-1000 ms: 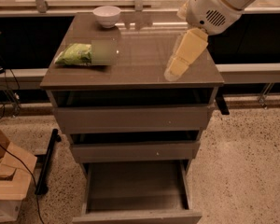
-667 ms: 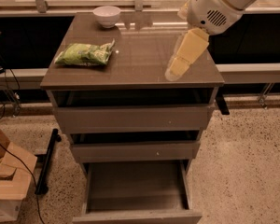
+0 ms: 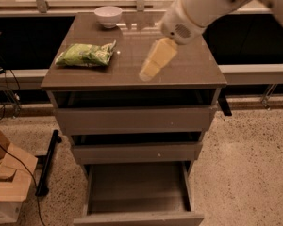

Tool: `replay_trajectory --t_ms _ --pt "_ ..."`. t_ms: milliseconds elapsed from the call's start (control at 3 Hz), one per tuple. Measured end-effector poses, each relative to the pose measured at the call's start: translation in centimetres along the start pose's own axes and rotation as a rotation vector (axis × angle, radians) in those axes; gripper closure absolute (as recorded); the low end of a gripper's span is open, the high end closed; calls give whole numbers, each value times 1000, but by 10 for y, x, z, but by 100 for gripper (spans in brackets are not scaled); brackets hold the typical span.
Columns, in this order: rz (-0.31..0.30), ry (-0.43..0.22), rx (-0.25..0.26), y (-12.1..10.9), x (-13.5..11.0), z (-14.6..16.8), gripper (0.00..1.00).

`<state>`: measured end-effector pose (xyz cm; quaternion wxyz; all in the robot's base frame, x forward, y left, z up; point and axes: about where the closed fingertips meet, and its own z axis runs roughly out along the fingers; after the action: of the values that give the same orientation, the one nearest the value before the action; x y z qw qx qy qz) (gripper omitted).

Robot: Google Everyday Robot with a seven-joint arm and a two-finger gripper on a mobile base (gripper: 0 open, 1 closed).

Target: Place green jalapeno chip bag into bottom drawer

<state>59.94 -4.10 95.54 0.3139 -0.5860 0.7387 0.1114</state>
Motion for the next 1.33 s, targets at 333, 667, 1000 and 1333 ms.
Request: replay_trajectory --t_ms 333,667,1000,1333 --pt "39 -65 -43 -19 -16 51 0" --pt "57 -105 -93 -34 -30 95 0" --pt "55 -134 -140 -46 -48 132 0" --pt "58 -166 -168 -61 -65 167 0"
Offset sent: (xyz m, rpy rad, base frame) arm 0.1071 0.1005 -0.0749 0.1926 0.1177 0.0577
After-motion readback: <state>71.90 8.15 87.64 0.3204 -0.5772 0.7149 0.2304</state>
